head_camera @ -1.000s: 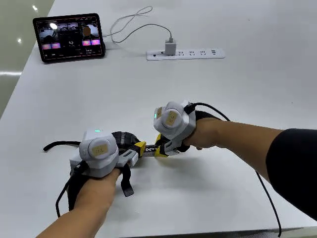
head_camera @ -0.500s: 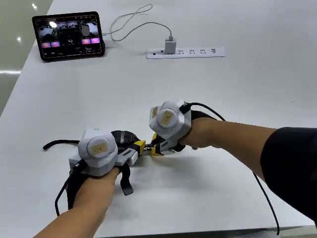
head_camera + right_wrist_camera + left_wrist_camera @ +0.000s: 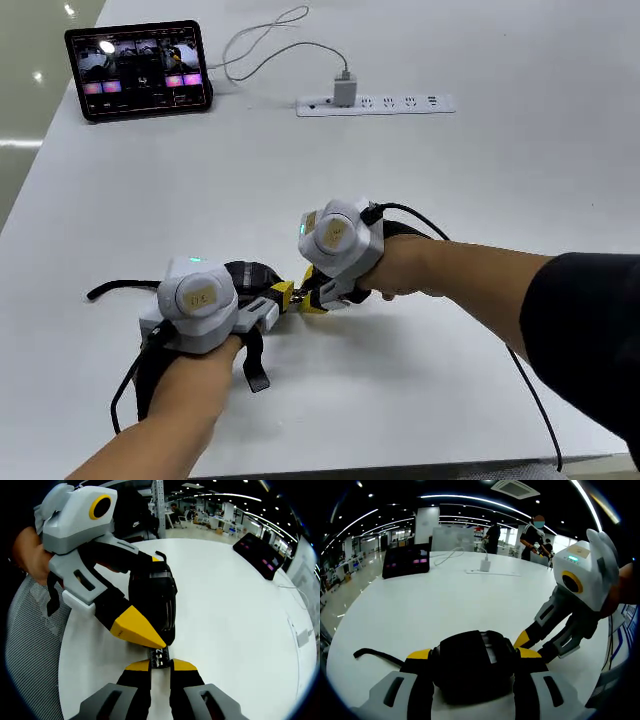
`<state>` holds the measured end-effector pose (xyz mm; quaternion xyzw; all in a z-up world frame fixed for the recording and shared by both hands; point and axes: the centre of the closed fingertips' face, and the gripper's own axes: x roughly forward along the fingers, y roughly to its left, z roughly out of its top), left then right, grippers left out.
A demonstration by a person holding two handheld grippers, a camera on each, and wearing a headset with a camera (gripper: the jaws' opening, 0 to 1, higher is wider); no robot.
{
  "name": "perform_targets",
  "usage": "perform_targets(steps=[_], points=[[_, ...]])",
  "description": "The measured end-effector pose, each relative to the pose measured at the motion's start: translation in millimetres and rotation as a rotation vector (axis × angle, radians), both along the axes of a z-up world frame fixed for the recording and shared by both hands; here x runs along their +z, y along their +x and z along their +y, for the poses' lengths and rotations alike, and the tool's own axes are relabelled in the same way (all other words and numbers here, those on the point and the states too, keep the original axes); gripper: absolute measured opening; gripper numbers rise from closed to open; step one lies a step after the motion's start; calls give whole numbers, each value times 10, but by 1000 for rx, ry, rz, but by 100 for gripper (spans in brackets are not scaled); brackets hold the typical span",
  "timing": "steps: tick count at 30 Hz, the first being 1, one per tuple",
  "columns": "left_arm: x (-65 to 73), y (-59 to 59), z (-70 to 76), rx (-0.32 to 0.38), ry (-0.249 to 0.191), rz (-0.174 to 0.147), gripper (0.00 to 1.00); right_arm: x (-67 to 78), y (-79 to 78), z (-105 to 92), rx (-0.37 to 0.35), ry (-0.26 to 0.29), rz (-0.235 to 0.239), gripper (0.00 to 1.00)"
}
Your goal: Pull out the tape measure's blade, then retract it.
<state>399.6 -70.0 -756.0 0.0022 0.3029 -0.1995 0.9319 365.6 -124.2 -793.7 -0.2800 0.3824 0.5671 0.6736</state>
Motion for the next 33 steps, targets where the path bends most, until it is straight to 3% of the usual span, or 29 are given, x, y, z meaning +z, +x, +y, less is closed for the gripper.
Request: perform_targets(steps=[33], points=[[-11, 0, 0, 3, -6, 1, 60, -2, 14, 161, 5, 36, -1, 9]])
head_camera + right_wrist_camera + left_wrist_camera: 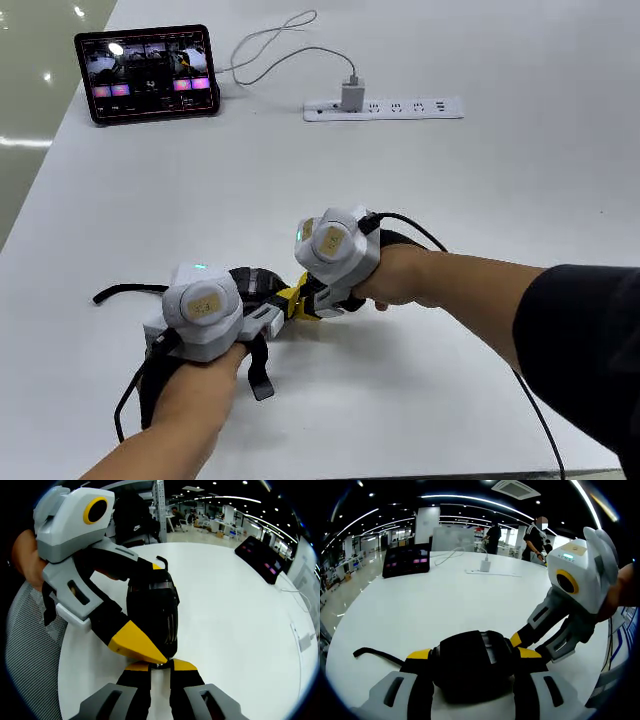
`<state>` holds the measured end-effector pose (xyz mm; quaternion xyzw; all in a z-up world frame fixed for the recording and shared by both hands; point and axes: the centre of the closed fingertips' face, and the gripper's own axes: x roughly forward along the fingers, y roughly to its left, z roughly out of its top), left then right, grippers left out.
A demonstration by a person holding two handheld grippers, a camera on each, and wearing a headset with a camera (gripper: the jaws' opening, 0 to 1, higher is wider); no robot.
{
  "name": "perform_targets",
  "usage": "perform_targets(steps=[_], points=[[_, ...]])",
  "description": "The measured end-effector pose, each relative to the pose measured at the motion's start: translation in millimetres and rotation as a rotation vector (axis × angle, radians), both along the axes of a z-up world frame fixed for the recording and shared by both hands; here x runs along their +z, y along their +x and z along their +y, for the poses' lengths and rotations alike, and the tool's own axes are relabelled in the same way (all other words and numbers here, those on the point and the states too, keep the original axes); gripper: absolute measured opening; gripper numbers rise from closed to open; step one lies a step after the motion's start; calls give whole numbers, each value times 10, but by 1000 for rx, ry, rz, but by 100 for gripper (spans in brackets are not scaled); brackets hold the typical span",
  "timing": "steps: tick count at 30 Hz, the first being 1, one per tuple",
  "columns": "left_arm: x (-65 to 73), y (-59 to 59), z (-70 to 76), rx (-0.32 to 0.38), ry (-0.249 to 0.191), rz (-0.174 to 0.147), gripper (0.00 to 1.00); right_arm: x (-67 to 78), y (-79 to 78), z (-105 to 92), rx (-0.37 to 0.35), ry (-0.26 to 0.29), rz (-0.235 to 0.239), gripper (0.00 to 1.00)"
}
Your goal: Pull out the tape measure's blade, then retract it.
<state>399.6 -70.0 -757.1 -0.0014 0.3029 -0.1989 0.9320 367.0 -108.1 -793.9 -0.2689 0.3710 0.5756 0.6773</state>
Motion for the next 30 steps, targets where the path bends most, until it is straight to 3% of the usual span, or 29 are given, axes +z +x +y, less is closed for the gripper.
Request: perform_targets(steps=[18, 22, 25, 30], points=[[-6, 2, -1, 0, 7, -4, 61, -6, -3, 1, -16, -2, -2, 10], [-6, 4, -3, 1, 7, -3, 61, -5, 2, 2, -7, -5, -10, 10], [-1, 7, -4, 3, 5, -13, 62, -1, -1, 7, 11, -5, -42, 11], [10, 6, -6, 5, 16, -14, 62, 2, 7, -4, -5, -1, -42, 12]])
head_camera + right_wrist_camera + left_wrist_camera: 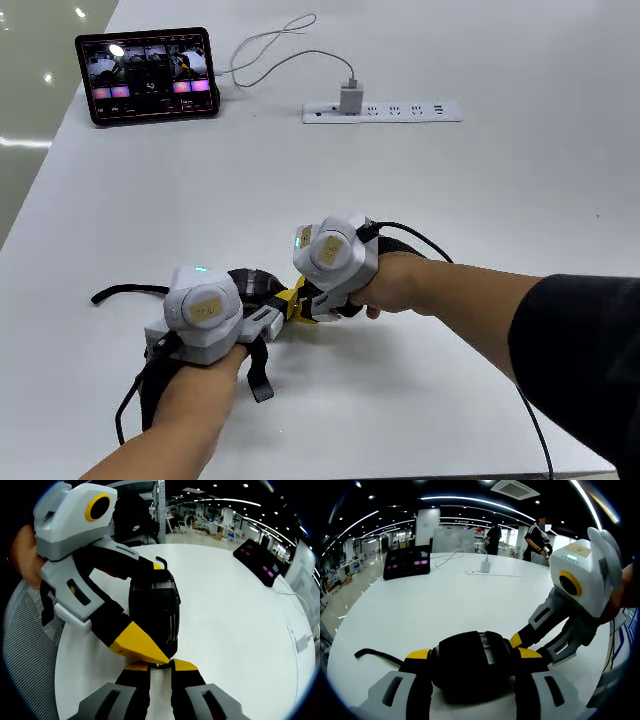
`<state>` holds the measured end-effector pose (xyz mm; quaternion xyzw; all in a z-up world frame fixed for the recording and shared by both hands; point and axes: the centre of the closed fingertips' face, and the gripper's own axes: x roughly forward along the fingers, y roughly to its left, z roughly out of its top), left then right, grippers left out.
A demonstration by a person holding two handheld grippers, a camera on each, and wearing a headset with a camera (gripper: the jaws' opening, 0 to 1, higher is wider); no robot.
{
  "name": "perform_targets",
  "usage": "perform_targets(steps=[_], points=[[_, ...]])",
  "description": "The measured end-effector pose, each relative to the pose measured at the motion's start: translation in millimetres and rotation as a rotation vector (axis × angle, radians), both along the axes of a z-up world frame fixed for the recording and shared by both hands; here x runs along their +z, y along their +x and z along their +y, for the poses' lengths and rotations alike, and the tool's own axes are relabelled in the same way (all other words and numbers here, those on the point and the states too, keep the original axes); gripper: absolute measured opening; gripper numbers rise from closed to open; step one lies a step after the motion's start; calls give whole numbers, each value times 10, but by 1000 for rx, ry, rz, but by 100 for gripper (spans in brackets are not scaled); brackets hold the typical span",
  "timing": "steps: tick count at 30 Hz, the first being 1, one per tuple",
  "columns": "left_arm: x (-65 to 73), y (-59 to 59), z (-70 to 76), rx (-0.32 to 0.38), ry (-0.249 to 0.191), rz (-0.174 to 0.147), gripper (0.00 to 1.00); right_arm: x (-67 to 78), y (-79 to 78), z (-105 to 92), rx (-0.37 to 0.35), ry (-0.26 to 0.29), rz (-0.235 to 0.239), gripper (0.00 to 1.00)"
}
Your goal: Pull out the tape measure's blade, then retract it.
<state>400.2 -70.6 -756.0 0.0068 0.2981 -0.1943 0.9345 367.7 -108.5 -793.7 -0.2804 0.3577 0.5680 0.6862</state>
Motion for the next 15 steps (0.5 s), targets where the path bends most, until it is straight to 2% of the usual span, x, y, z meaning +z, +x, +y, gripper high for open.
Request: perform_targets(steps=[5, 6, 8, 12, 15], points=[[2, 19, 0, 0, -7, 13, 63, 14, 40, -17, -33, -1, -17, 17], [1, 21, 0, -1, -11, 28, 63, 23, 22, -17, -39, 8, -3, 17], [-5, 16, 0, -4, -11, 40, 63, 26, 21, -40, -37, 8, -9, 17], [-8, -3, -2, -9, -15, 41, 63, 35, 15, -92, -60, 5, -1, 20], [44, 18, 15, -2, -39, 32, 63, 75, 6, -123, -73, 19, -2, 23]])
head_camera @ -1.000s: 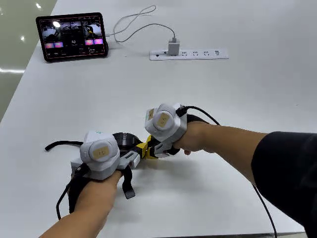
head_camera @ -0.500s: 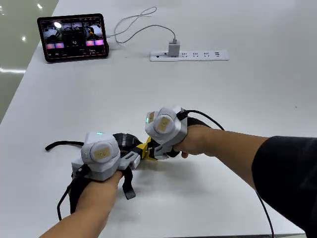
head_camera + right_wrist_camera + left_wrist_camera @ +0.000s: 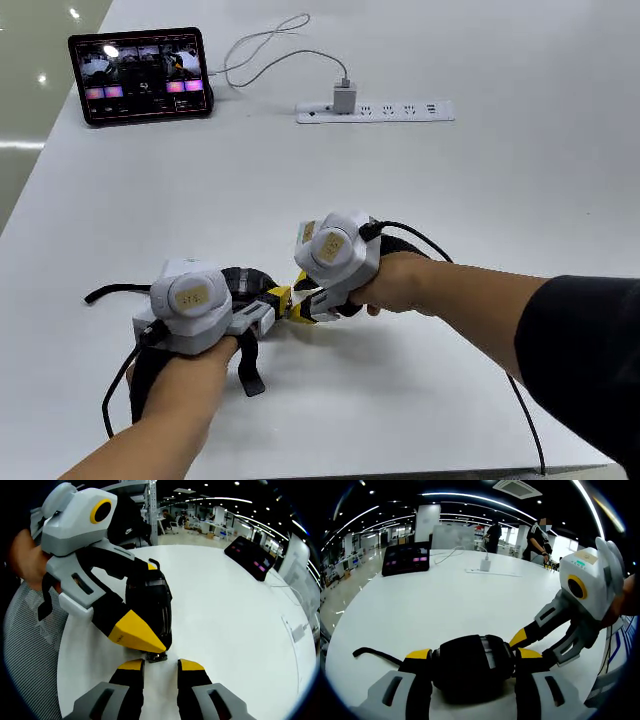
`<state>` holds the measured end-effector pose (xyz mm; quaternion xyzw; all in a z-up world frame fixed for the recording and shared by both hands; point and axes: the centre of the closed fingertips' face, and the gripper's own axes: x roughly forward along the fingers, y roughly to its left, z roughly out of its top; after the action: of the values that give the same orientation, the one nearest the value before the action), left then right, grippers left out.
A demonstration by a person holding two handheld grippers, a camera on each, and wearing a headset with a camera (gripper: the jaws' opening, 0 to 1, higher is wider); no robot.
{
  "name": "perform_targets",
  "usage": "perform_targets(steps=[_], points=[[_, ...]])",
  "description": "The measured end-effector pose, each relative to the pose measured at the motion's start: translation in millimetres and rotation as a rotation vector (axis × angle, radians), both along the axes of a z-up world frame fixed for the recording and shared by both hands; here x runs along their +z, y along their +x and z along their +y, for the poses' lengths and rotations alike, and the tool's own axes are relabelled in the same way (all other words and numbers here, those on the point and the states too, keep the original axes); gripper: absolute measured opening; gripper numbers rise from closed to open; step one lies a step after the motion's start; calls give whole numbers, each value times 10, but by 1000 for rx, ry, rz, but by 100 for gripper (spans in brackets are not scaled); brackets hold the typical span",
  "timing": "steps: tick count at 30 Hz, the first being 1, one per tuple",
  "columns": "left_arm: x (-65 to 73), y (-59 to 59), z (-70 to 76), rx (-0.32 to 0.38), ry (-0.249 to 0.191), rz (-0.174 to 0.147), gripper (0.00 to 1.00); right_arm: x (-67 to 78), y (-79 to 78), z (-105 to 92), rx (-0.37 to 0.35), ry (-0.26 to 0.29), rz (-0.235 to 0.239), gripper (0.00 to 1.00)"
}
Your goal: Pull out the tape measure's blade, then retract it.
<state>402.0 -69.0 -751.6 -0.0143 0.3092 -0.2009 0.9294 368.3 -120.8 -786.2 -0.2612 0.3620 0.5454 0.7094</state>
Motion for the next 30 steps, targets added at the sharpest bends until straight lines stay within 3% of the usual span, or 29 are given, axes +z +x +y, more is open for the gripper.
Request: perform_targets(steps=[5, 8, 15, 20, 25, 30], points=[[107, 78, 69, 2, -25, -13, 69, 34, -5, -116, -22, -5, -2, 25], [105, 90, 137, 24, -51, 10, 75, 95, -18, -176, -44, 1, -1, 27], [148, 95, 174, -1, -45, 4, 83, 206, -48, -284, -98, 41, -20, 31], [158, 47, 267, -19, -35, 24, 90, 239, -63, -386, -155, 59, -26, 35], [110, -17, 352, -46, -52, 55, 99, 315, -107, -506, -203, 90, -37, 39], [107, -75, 404, -115, -22, 38, 99, 355, -134, -691, -245, 100, -48, 42]])
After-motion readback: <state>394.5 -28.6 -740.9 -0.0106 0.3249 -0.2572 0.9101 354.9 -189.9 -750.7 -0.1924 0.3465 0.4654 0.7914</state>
